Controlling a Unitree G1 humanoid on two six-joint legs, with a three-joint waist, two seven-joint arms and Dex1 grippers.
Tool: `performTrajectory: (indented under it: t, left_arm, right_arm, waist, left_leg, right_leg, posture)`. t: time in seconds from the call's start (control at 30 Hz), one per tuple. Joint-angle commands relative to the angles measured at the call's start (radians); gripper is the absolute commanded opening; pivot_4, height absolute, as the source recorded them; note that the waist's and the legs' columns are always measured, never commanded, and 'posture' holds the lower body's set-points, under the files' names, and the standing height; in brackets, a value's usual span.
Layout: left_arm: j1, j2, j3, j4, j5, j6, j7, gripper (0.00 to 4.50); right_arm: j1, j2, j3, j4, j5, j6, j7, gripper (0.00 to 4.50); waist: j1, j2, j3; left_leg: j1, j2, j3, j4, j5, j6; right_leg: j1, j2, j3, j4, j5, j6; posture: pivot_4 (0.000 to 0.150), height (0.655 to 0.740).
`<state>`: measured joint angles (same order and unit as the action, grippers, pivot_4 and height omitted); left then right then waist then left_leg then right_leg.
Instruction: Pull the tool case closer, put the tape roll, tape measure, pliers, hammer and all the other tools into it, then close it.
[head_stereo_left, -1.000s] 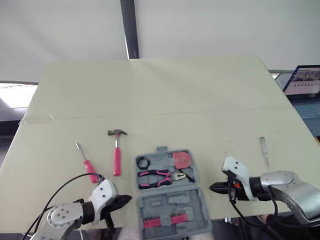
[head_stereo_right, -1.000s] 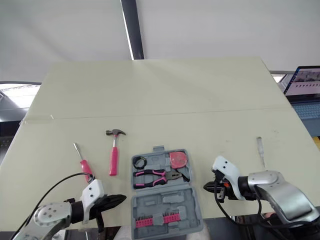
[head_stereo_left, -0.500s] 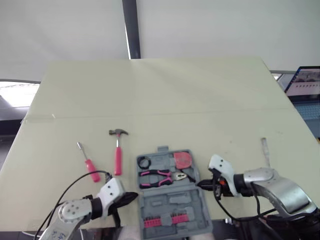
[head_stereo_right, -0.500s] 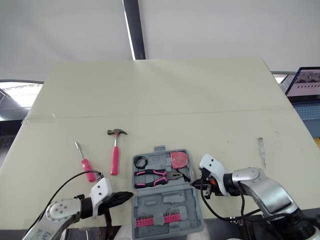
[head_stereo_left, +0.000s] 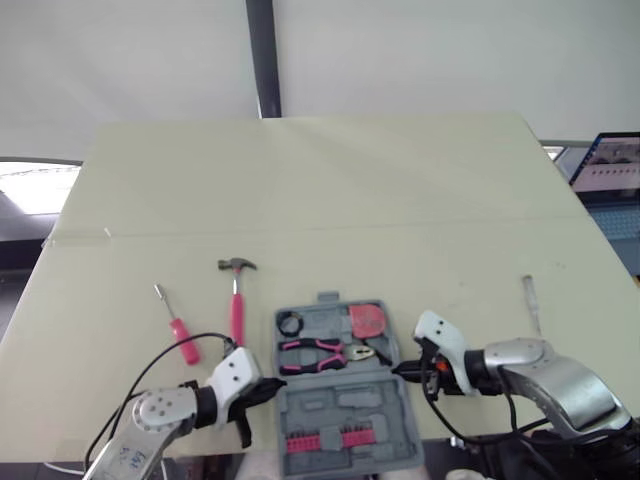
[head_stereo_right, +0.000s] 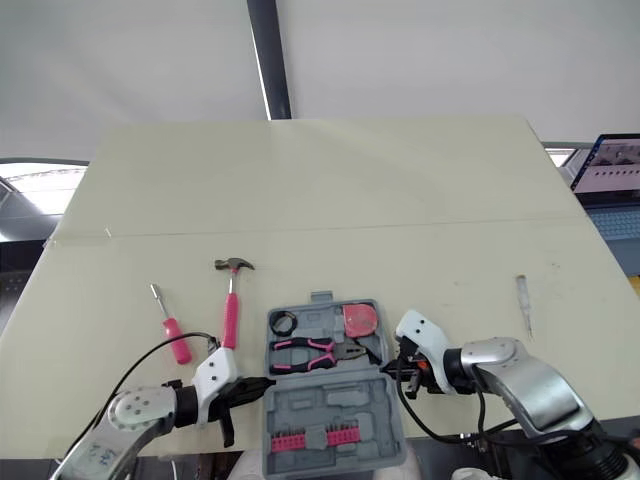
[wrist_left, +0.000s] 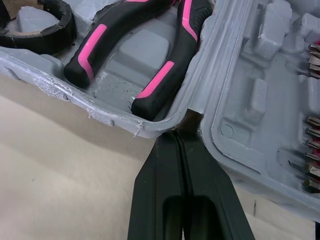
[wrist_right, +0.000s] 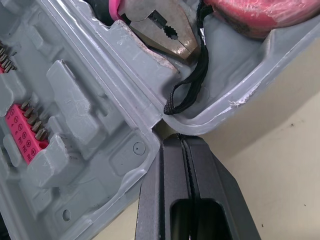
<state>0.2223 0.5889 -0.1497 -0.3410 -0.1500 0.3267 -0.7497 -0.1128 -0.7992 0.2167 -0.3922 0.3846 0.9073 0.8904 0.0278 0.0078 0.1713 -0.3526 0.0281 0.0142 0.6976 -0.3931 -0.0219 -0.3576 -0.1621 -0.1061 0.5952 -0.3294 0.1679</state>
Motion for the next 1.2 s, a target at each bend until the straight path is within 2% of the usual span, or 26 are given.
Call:
performTrajectory:
  t: [0.03,0.47,1.2]
  left_arm:
    - [-0.019,-0.013,-0.020,-0.038,0.001,0.020,0.014,0.03]
    - [-0.093,-0.064,-0.029,-0.088,-0.012,0.148,0.062,0.03]
    - [-0.144,-0.078,-0.014,-0.050,-0.017,0.177,0.088,0.03]
  right_arm:
    - [-0.006,0.010,0.002,-0.044,0.020,-0.004,0.002,0.00]
    - [-0.032,0.034,-0.008,-0.014,0.003,-0.003,-0.035,0.00]
    - [-0.076,0.088,-0.019,0.027,-0.041,0.000,-0.105,0.00]
  waist:
    - [-0.001,0.000,0.000]
    - [-0.002,0.000,0.000]
    - [-0.004,0.000,0.000]
  left_leg:
    - [0.000,0.000,0.000,0.000,0.000,0.000]
    - [0.000,0.000,0.000,0.000,0.000,0.000]
    - [-0.001,0.000,0.000,0.000,0.000,0.000]
  right_leg:
    - [0.000,0.000,0.000,0.000,0.000,0.000]
    - [0.000,0.000,0.000,0.000,0.000,0.000]
    - [-0.001,0.000,0.000,0.001,0.000,0.000]
  posture:
    - [0.150,0.7360]
    - [0.150,0.7360]
    - [0.150,0.7360]
